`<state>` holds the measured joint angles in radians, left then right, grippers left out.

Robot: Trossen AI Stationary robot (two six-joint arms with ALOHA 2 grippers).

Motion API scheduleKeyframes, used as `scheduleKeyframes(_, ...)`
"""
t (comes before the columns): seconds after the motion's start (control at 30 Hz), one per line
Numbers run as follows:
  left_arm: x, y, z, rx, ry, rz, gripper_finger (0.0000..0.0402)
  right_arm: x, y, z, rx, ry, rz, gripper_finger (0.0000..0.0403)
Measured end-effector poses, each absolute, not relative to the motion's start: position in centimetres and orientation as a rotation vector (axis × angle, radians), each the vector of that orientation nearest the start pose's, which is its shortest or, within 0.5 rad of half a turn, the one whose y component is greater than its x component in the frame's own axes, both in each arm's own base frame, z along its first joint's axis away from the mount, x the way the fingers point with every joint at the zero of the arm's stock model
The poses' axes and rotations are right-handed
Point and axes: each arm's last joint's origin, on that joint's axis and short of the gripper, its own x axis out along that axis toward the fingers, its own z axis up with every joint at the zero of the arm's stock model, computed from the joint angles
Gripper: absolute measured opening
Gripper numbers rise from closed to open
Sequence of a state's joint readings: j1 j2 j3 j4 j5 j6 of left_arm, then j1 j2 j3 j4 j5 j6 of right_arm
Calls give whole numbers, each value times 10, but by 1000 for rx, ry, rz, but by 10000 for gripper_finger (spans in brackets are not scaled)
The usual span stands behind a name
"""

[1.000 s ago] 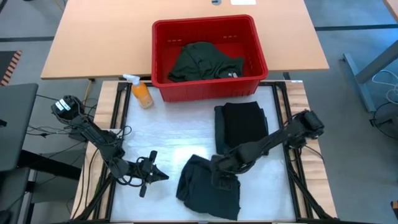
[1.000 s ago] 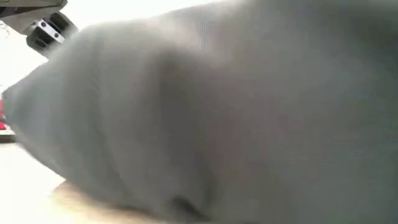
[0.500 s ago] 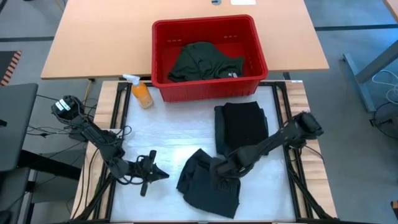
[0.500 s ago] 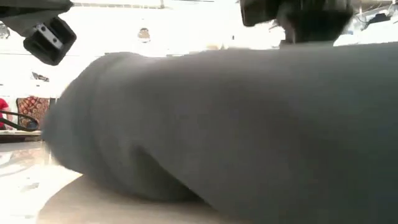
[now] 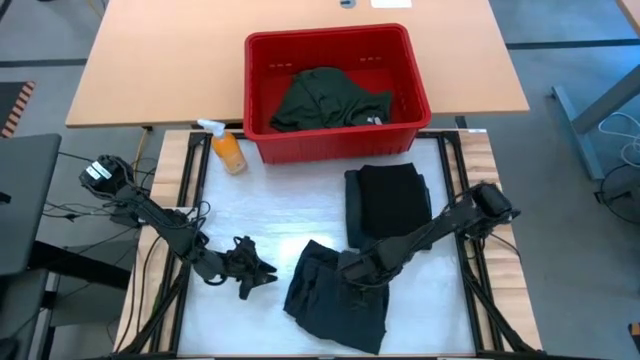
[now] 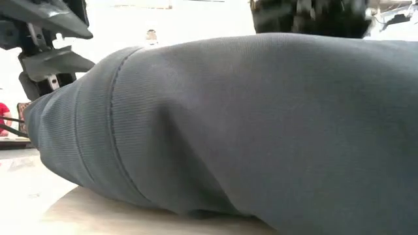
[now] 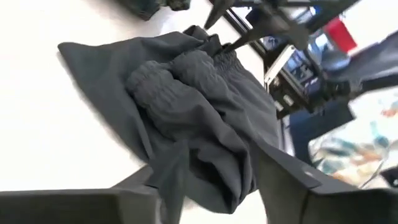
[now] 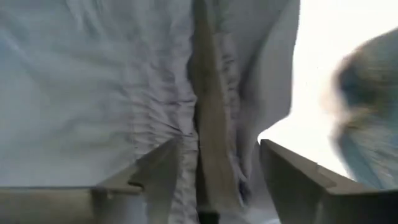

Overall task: Fold Laundry from Bin
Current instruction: Fold the black shorts, then stack the black shorts on top of the black shirt

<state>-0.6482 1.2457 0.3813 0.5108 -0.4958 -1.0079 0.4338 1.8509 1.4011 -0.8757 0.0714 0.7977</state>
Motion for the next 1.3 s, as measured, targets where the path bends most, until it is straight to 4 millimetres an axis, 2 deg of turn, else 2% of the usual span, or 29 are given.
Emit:
scheduleKeyframes(0.17, 194, -121, 174, -938, 340, 45, 218, 303, 163, 244, 416, 1202, -335, 277)
scheduleKeyframes(0.3, 198, -121, 170, -1015, 328, 67, 242, 277, 186, 251, 531, 1142, -478, 281)
scheduleKeyframes(0.43, 213, -130, 158, -1037, 379, 71, 247, 247, 214, 232, 645, 1120, -582, 281)
scheduleKeyframes(0.57, 237, -139, 145, -1023, 475, 55, 247, 224, 234, 208, 760, 1025, -608, 281)
scheduleKeyframes(0.77, 267, -149, 139, -1008, 553, -6, 247, 202, 248, 170, 958, 872, -565, 282)
scheduleKeyframes(0.9, 274, -151, 133, -1006, 569, 7, 247, 187, 253, 155, 1028, 815, -540, 282)
scheduleKeyframes(1.0, 273, -150, 130, -1008, 577, 36, 247, 182, 255, 151, 1056, 760, -516, 282)
scheduleKeyframes(1.17, 274, -147, 128, -1012, 574, 75, 247, 185, 255, 147, 1084, 652, -468, 282)
scheduleKeyframes(1.3, 274, -145, 127, -1010, 577, 88, 247, 194, 260, 127, 1094, 649, -473, 282)
